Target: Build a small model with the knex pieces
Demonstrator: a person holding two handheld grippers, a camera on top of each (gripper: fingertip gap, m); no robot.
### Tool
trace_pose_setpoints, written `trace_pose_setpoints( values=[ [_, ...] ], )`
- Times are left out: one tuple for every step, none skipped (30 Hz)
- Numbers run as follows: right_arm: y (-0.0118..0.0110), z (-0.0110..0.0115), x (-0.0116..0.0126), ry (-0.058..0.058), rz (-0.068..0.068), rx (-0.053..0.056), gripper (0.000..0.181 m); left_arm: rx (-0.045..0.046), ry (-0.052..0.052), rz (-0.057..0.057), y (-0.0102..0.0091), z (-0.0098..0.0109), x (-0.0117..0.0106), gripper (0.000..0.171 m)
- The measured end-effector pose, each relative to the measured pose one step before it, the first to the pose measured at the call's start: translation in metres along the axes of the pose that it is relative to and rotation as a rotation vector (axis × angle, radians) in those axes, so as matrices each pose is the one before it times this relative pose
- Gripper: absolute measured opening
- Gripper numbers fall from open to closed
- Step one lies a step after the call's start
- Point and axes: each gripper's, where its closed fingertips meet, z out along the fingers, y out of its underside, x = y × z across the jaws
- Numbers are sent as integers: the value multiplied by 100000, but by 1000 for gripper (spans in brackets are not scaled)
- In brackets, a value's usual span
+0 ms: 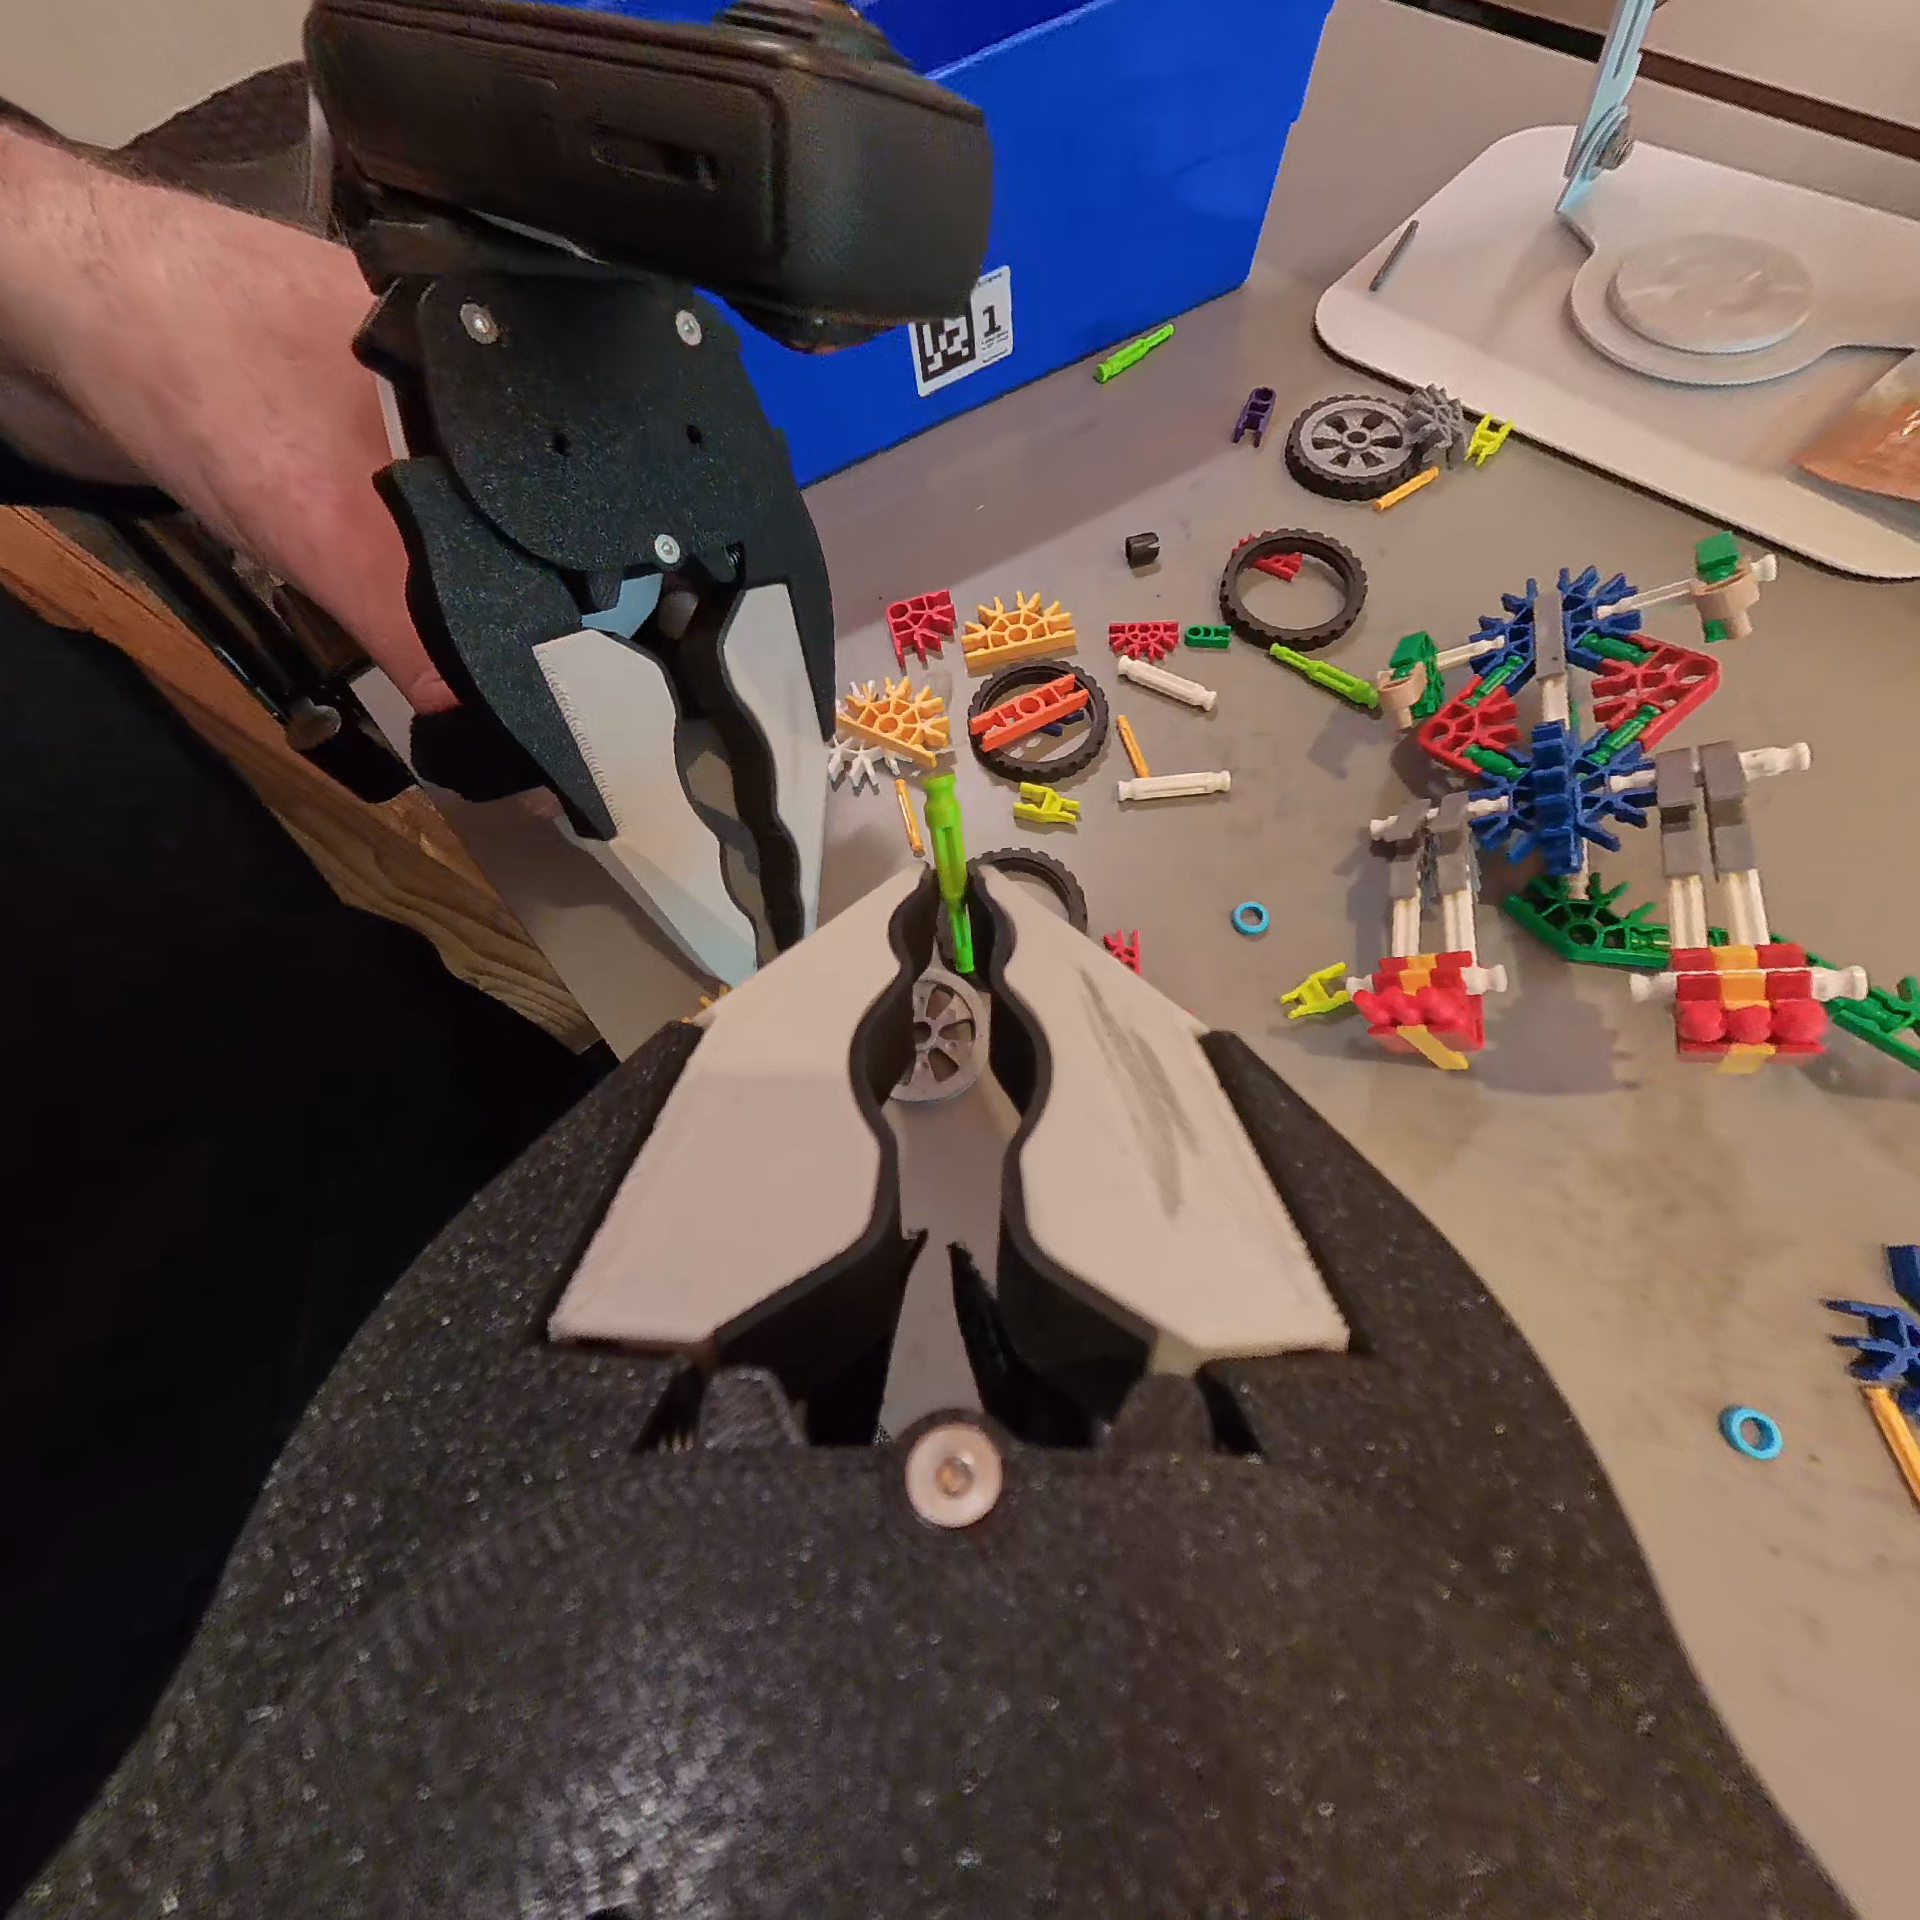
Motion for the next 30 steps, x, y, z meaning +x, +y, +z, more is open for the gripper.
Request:
trace_pose_setpoints(
  values=[
    [-48,44,-27,-223,-199,-62,5,29,-1438,756,33,-66,-97,14],
    [-56,33,-13,-192,-263,-38,5,830,-1547,179,-84,-90,-147,16],
    [-70,28,-23,-200,-257,35,5,876,-975,58,-66,-72,-99,17],
    [-85,24,-12,-181,-195,84,5,616,-612,-19,-1,-88,-80,17],
    [-67,15,0,-168,-138,68,5,569,-1050,-215,7,-114,-168,18],
    [-56,6,-5,-139,-119,19,5,894,-764,-113,-37,-158,-142,18],
    [-55,6,1,-82,-86,13,5,1227,-84,-110,-87,-178,-36,18],
    [-47,2,10,-80,-21,66,5,1385,277,-186,-118,-198,30,18],
    [-54,6,1,-108,55,122,5,1239,71,-643,-107,-181,-17,18],
    [-44,3,-11,-160,109,164,5,1297,121,-479,-124,-181,16,18],
    [-49,13,-13,-158,165,141,5,1429,-6,-226,-154,-172,-5,18],
    [-35,13,-12,-121,139,133,5,1232,163,-107,-126,-184,20,18],
    [-42,27,-30,-169,120,130,5,1142,221,48,-137,-176,46,18],
    [-38,24,-36,-216,106,95,5,663,85,-90,-45,-155,22,18],
    [-38,34,-32,-160,-12,43,5,111,-85,-133,33,-108,-9,18],
    [-23,22,-8,-63,-72,-33,5,305,-315,19,17,-99,-45,18],
    [-12,21,-1,-50,-41,-32,5,376,21,52,30,-73,17,18],
    [-18,24,13,-58,50,-17,5,338,281,89,43,-42,73,18],
    [-8,11,14,-37,63,-37,5,477,88,175,31,-28,58,18],
    [5,15,19,-33,21,-67,5,427,8,140,56,6,43,18],
    [-3,6,8,-60,-15,-40,5,82,135,-35,110,24,61,18],
    [-14,19,3,-98,2,-17,5,260,11,71,91,24,47,19],
    [-7,28,8,-104,60,-41,5,273,24,137,72,17,55,19],
    [-6,22,14,-88,83,-22,5,133,-85,146,95,9,48,19],
    [-34,22,7,-81,82,33,5,158,-347,155,80,-15,-1,19],
    [-41,8,4,-80,79,80,5,146,-300,92,89,-23,8,19],
    [-47,1,5,-70,70,64,5,55,-189,30,89,-35,2,19],
    [-33,12,-4,-22,29,7,5,115,-259,30,89,-32,-23,19],
    [-25,3,9,18,-1,-27,5,159,-479,-11,93,-44,-64,19],
    [-16,8,7,16,51,-30,5,217,-404,-41,74,-36,-59,19]
  ],
)
